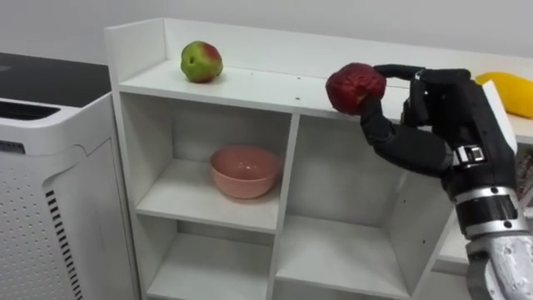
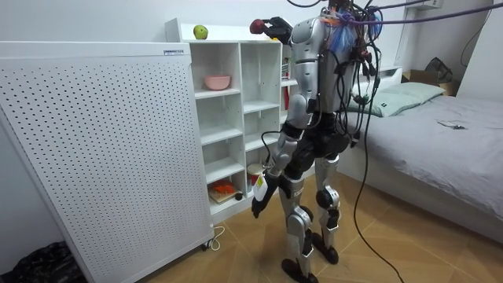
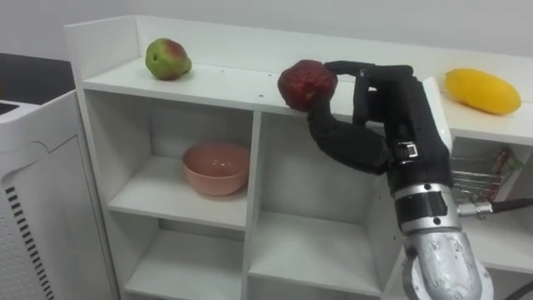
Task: Arrange fruit in the closet
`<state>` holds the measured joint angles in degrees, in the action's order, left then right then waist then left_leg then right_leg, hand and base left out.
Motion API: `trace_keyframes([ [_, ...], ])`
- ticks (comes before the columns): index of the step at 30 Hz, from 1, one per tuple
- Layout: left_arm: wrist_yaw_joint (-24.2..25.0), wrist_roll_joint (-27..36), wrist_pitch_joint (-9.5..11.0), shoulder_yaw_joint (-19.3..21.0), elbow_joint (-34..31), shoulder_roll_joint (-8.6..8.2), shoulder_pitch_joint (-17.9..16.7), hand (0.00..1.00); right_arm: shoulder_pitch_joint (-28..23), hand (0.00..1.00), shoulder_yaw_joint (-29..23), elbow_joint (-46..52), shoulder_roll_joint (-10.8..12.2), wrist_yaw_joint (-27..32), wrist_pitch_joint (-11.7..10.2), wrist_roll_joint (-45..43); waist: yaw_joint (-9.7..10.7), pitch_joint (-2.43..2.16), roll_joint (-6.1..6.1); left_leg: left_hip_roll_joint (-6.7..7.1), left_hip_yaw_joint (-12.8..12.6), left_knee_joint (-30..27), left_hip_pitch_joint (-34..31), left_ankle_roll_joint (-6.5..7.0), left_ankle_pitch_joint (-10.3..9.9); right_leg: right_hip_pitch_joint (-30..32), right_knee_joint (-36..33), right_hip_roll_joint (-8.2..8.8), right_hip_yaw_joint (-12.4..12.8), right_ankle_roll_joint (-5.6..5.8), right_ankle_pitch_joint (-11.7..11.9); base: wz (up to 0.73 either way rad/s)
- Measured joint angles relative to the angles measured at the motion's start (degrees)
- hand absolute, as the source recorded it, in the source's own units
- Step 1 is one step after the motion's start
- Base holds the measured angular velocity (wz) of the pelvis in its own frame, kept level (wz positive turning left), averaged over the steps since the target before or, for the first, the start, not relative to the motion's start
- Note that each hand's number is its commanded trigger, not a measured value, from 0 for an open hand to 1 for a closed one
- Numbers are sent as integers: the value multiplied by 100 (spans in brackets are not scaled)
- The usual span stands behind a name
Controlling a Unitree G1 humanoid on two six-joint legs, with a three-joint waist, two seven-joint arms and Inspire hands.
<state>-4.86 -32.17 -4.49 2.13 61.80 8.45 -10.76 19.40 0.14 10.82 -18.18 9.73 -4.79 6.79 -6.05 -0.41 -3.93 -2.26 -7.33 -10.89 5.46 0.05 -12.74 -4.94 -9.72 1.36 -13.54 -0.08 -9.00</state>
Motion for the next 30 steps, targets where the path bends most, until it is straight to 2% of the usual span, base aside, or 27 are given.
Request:
trace_keyframes([
  [5,7,0,1,-9,-9,-1,-37,0,-274,100,-16,303,9,-29,0,221,93,7,13,-4,-36,16,15,0,-1,-5,1,-6,19,0,0,-1],
  [9,7,-1,111,-14,-44,2,-133,0,-520,100,-65,680,12,-119,-25,749,184,27,57,-5,-61,39,26,0,-2,-2,9,-14,71,0,0,-2],
  [12,-5,0,120,-76,-43,-1,-207,0,-655,100,-57,790,132,-122,-76,1223,275,49,101,1,-62,41,20,0,-2,1,8,-24,85,0,0,0],
  [13,-54,0,119,-153,-44,-6,-210,0,-783,100,-56,790,187,-121,-141,1429,277,42,114,-1,-66,42,20,0,-3,10,5,-28,91,0,0,0],
  [17,-256,5,118,-290,-42,-66,-215,0,-1345,100,-1,720,319,-258,-158,1905,272,39,189,-4,-71,41,-3,-1,-3,32,2,-30,96,-1,1,-1],
  [19,-308,72,117,-353,-15,-90,-214,0,-1444,100,94,341,359,-382,-165,2297,275,33,262,-9,-102,39,-33,0,-3,75,-3,-23,96,-4,3,-9],
  [20,-361,121,112,-415,-13,-97,-196,0,-1442,100,109,-1,415,-435,-153,2522,271,11,269,-3,-130,20,-119,1,-3,156,-15,-15,93,-19,15,-10],
  [22,-375,121,111,-467,-18,-111,-99,0,-1440,100,106,-382,551,-352,-131,2875,261,12,319,3,-143,-13,-295,15,9,335,-54,2,90,-31,24,-7],
  [24,-383,124,104,-507,-7,-122,-43,0,-1369,100,113,-898,729,-350,-136,3404,260,23,365,2,-171,-88,-514,24,40,590,-158,20,91,-43,31,-3],
  [27,-421,359,74,-624,10,-122,117,0,-1209,100,148,-1823,778,-347,-144,4338,260,29,373,9,-146,-172,-765,30,61,825,-211,44,74,-58,42,3],
  [30,-479,418,83,-745,41,-128,181,0,-1049,100,145,-2456,981,-334,-143,5225,242,56,413,2,-134,-286,-1108,41,72,1153,-249,48,71,-82,83,-1],
])
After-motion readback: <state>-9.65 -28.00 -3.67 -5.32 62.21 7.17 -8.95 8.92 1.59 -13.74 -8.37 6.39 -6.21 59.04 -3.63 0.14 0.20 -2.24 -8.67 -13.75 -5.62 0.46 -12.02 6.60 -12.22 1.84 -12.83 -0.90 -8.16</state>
